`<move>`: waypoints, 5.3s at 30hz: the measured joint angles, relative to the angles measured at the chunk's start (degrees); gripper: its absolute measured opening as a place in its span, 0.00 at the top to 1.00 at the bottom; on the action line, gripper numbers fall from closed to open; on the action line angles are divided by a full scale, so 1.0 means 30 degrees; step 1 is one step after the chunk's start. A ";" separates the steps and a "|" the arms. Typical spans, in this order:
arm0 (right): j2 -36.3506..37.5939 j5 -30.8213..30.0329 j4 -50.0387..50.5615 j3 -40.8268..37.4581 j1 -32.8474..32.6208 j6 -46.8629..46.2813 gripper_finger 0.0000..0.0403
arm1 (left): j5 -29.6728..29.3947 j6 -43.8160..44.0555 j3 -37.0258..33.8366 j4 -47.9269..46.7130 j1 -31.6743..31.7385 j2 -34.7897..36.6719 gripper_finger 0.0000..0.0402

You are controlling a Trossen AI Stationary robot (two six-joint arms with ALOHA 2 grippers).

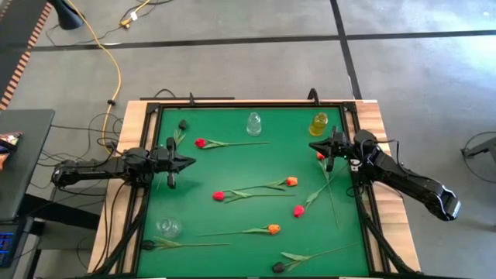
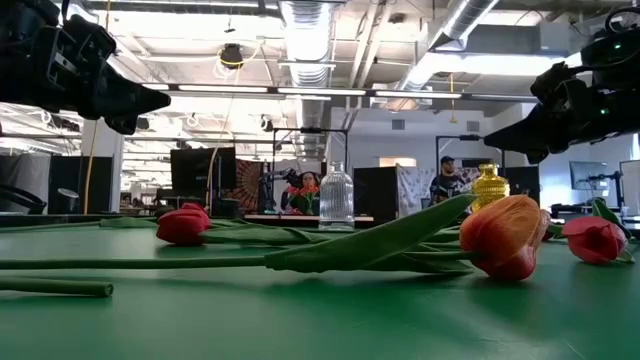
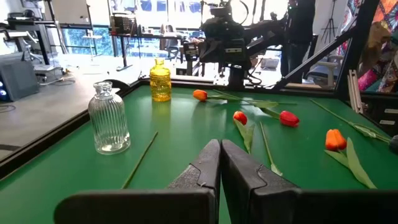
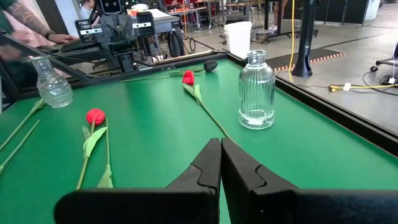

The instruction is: Sort flowers into vase by color

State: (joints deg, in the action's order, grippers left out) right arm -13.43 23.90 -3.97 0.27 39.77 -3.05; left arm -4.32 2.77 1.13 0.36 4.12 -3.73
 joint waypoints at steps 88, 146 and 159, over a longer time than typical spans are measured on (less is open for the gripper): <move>-0.2342 -0.1548 0.1188 0.5104 -0.3388 -0.1701 0.91 | -0.6175 0.6571 0.1088 0.4316 0.1447 -0.0456 0.84; -2.3390 -0.6276 2.0879 1.4761 -1.6589 0.3916 0.57 | 0.3708 0.0302 1.6014 0.0991 0.4466 -2.2884 0.59; -2.5303 -0.6575 1.9708 1.4797 -1.6702 0.3891 0.67 | 0.3811 0.0864 1.6014 0.0984 0.4409 -2.2877 0.59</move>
State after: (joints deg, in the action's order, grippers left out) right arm -89.34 4.18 55.16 44.66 -10.34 8.62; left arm 7.12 5.36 49.17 3.31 17.35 -72.36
